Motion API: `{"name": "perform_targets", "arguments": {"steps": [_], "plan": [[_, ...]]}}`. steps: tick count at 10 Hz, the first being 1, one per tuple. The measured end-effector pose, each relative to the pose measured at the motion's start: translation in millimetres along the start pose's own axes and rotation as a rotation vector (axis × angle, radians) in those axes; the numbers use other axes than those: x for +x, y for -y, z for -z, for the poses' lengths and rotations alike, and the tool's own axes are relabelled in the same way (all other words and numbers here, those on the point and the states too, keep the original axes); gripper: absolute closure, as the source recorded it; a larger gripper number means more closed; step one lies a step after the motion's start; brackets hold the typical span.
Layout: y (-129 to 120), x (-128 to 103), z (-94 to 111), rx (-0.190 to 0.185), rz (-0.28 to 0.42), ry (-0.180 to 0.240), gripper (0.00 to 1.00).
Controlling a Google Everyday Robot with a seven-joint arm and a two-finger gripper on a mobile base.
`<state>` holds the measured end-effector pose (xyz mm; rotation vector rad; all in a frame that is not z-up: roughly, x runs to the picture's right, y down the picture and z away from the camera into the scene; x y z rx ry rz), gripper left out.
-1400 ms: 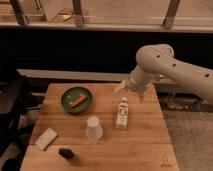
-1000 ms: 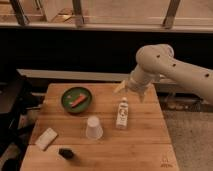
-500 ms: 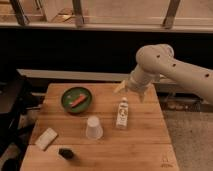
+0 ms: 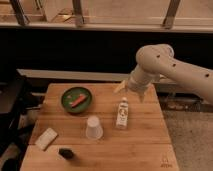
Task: Place the ceramic cup over the eraser
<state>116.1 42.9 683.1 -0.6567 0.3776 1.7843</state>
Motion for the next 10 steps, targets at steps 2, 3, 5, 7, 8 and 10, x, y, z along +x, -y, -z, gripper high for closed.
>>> {"name": "perform_targets", "arguments": {"steps": [2, 3, 5, 7, 8, 10], "plan": [[0.0, 0.0, 0.0, 0.000, 0.000, 0.000, 0.20], [0.0, 0.0, 0.0, 0.000, 0.000, 0.000, 0.20], [0.0, 0.0, 0.0, 0.000, 0.000, 0.000, 0.20], [-0.6, -0.3, 0.5, -0.002, -0.001, 0.000, 0.20], [-2.5, 1.2, -0.5, -0.011, -0.005, -0.008, 0.20], [-26.5, 18.2, -13.1, -0.056, 0.019, -0.067, 0.20]]}}
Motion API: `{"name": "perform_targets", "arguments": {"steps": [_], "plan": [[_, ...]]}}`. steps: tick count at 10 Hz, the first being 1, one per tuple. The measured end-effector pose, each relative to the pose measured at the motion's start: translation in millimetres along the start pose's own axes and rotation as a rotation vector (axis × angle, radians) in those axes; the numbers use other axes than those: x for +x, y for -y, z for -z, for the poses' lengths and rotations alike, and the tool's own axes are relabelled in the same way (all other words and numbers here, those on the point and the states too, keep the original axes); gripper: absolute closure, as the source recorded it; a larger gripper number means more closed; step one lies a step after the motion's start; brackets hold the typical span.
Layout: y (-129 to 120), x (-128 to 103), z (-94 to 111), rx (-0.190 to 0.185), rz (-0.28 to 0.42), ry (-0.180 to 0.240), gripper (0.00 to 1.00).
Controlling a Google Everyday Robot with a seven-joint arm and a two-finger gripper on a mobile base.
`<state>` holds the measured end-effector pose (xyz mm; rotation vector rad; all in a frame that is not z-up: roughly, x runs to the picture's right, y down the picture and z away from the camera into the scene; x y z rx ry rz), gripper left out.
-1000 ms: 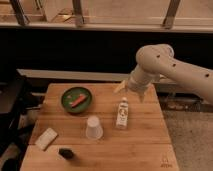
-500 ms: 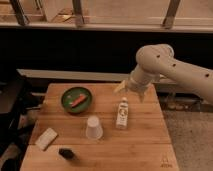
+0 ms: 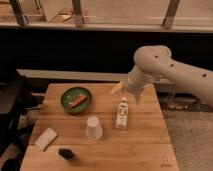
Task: Place the ceramic cup over the eraser
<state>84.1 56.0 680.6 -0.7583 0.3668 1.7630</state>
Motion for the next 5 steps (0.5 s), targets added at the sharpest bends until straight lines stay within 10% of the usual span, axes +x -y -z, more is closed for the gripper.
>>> {"name": "perform_targets", "arguments": {"steps": [5], "plan": [[-47.3, 35.6, -53.2, 0.001, 0.146, -0.090, 0.20]]}}
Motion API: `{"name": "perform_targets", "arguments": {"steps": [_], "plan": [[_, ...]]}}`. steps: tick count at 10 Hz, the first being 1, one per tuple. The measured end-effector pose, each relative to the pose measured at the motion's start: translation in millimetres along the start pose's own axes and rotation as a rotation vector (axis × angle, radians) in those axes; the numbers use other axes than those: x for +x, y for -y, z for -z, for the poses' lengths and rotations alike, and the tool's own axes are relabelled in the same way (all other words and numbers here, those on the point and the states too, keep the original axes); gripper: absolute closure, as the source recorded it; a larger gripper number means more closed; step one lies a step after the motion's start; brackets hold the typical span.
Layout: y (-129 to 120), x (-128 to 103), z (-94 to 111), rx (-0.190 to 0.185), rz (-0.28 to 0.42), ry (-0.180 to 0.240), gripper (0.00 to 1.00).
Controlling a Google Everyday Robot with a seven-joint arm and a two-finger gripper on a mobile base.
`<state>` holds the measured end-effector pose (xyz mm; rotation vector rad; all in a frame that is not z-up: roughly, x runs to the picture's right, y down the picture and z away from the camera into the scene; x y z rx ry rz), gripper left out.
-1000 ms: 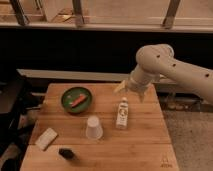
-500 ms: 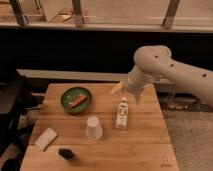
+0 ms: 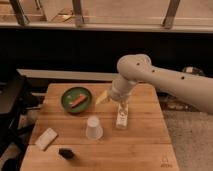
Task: Place the ceramic cup over the eraser
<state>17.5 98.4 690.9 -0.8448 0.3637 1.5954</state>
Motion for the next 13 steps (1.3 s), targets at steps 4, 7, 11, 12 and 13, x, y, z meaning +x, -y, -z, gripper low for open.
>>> {"name": "perform_targets", "arguments": {"steps": [4, 7, 11, 12, 13], "plan": [[-27.6, 15.5, -48.4, 0.084, 0.123, -0.051, 0.20], [-38.3, 21.0, -75.0, 0.123, 0.156, -0.083, 0.20], [-47.3, 26.3, -107.4, 0.140, 0.163, -0.135, 0.20], [-46.2, 28.9, -113.9, 0.145, 0.155, -0.150, 0.20], [-44.8, 32.3, -122.0, 0.149, 0.143, -0.169, 0.20]]}}
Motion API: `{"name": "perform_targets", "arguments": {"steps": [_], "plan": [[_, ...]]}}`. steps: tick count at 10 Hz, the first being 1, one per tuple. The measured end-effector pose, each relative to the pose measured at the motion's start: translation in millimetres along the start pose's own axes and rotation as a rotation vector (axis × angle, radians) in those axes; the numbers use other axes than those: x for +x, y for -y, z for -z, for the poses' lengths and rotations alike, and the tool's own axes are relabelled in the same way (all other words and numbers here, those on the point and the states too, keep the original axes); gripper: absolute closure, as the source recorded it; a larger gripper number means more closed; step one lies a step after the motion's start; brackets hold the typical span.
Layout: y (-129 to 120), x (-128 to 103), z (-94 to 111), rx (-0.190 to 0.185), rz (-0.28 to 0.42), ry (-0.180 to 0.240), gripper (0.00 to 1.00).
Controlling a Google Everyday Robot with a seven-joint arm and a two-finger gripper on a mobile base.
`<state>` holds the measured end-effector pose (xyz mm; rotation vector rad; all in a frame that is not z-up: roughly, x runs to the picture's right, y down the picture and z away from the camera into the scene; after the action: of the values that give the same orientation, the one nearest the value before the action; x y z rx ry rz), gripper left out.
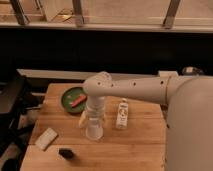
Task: Place the ceramic cup over the eraser
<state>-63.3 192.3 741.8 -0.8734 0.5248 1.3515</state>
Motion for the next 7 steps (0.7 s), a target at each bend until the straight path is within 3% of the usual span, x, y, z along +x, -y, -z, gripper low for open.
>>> {"name": "perform_targets", "arguments": {"steps": [2, 4, 7], "plan": [[0.1, 2.9, -13.8, 0.001, -0.015, -0.035, 0.22], [4.2, -0.5, -23.3, 0.007, -0.028, -0.051, 0.42], [8.3, -15.0, -22.9, 0.007, -0.044, -0.031, 0.72]]}}
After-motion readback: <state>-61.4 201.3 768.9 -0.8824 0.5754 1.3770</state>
